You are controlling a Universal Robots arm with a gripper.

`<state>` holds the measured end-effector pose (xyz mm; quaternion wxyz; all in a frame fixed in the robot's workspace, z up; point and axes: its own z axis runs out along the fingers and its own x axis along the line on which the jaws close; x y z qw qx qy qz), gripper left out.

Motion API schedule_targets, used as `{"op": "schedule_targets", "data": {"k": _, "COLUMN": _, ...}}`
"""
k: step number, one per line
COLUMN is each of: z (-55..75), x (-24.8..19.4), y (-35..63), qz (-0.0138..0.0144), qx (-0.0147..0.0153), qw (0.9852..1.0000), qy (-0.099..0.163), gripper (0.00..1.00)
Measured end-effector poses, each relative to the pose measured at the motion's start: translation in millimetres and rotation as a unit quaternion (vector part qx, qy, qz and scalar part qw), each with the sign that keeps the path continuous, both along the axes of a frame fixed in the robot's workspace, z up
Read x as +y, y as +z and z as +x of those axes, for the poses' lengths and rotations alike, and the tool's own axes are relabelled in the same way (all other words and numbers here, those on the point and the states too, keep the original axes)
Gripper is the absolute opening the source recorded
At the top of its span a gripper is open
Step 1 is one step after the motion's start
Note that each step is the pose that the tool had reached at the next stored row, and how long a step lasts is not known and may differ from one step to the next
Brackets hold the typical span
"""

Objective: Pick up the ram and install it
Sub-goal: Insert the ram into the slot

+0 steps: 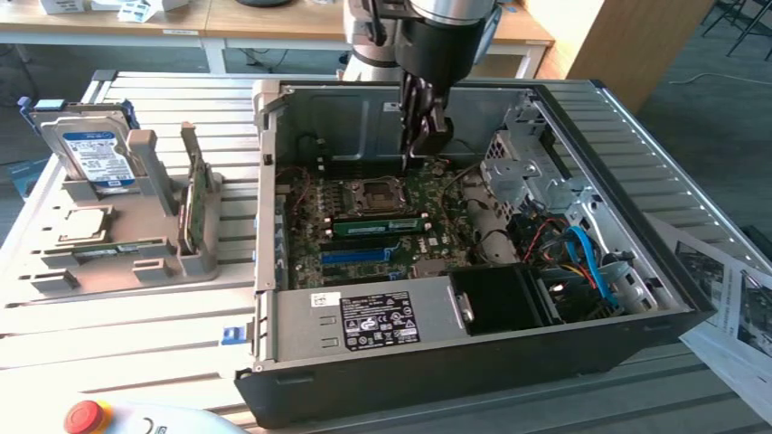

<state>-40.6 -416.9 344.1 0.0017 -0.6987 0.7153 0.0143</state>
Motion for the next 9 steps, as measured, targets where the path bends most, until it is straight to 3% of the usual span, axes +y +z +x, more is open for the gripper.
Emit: {"op": "schedule_targets", "data": {"k": 9, "z": 0.0, "x": 0.0, "y": 11.4, "qz": -0.0001, "qx": 0.0, "qw": 1.0, "qy": 0.0, "gripper": 0.37}}
